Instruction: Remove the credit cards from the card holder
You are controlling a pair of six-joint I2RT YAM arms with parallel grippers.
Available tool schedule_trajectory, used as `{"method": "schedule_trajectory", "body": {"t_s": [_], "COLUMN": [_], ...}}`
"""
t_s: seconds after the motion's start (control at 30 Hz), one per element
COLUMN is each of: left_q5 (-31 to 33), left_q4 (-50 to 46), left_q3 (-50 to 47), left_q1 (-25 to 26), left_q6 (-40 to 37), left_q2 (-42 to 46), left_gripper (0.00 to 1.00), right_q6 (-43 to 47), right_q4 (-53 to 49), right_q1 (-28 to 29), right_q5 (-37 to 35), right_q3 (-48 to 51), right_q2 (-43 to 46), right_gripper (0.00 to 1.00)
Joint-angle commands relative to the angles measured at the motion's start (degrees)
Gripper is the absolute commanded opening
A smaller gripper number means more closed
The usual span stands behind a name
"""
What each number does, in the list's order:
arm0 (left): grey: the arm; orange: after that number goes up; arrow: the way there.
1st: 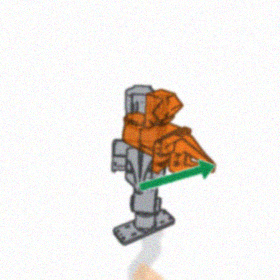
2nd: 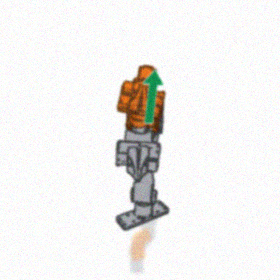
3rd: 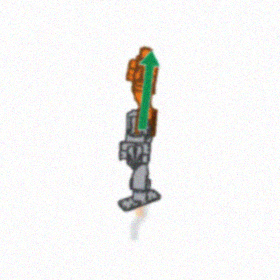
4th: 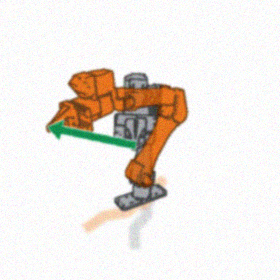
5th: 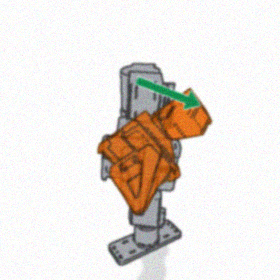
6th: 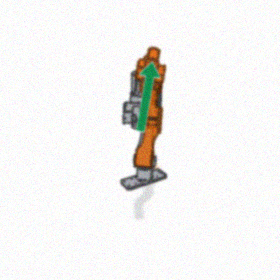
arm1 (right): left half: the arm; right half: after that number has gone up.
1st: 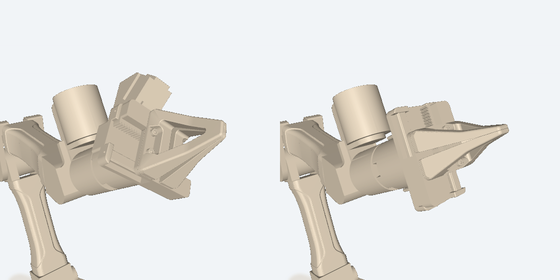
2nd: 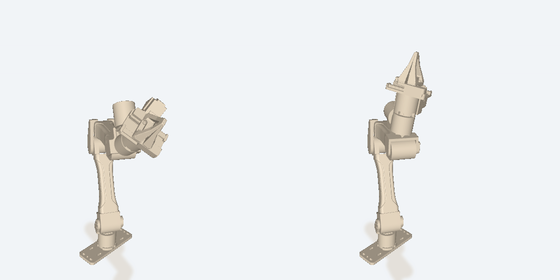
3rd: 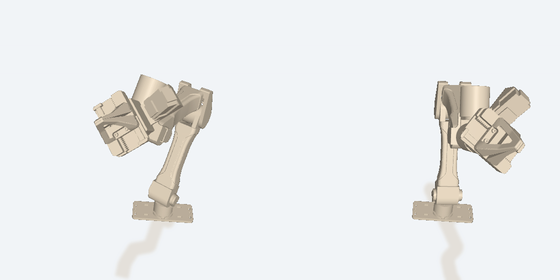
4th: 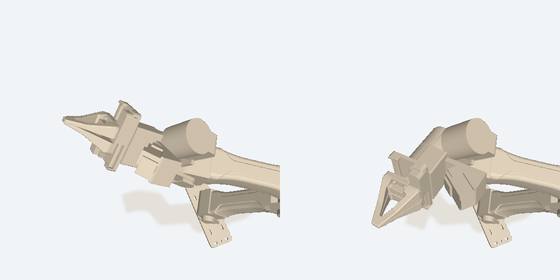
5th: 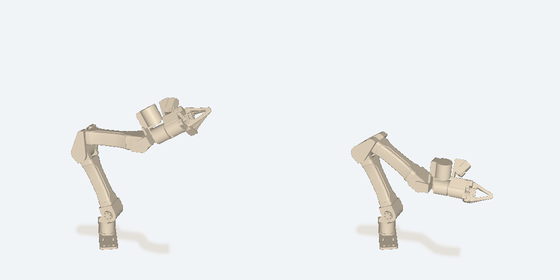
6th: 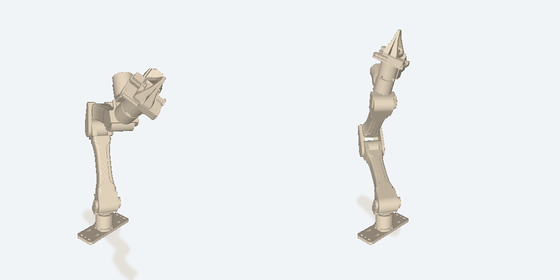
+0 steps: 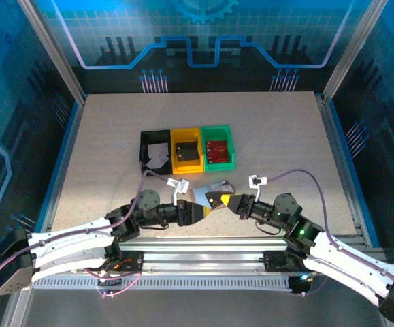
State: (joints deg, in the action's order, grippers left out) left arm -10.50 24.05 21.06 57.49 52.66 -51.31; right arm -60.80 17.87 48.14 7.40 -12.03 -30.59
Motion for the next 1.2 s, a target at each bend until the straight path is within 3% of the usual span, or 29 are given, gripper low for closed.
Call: {"method": "schedule_trajectory", "body": {"t_s": [0.0,0.5,0.87,1.0,1.1,1.17], "left_q5": [8.1,10.9,12.6,13.7,14.1,14.5], "left_q4": [10.8,24.1,27.4,27.3,25.8,24.6], "left_q3": [-2.2,-5.6,-6.9,-7.3,-7.1,-7.0], "left_q1": [1.2,2.4,2.8,2.8,2.8,2.6], "left_q6": [2.3,4.8,5.3,5.2,4.9,4.5], "left_q2": [-1.1,-6.0,-5.9,-5.2,-4.3,-3.4], "left_gripper": [0.48,0.44,0.17,0.0,0.0,0.0], "right_q6": [-3.6,-2.9,-2.8,-3.0,-2.4,-1.8], "right_q4": [3.4,7.8,10.8,10.4,9.5,8.5], "right_q1": [3.4,9.3,11.3,11.7,11.8,11.8], "right_q5": [-6.6,-13.3,-14.8,-15.0,-14.7,-14.3], "right_q3": [-0.9,-0.7,-1.4,-1.2,-1.2,-1.6], "right_q2": [0.4,-2.7,-6.1,-6.4,-6.2,-5.9], "right_gripper": [0.0,0.0,0.0,0.0,0.01,0.11]}}
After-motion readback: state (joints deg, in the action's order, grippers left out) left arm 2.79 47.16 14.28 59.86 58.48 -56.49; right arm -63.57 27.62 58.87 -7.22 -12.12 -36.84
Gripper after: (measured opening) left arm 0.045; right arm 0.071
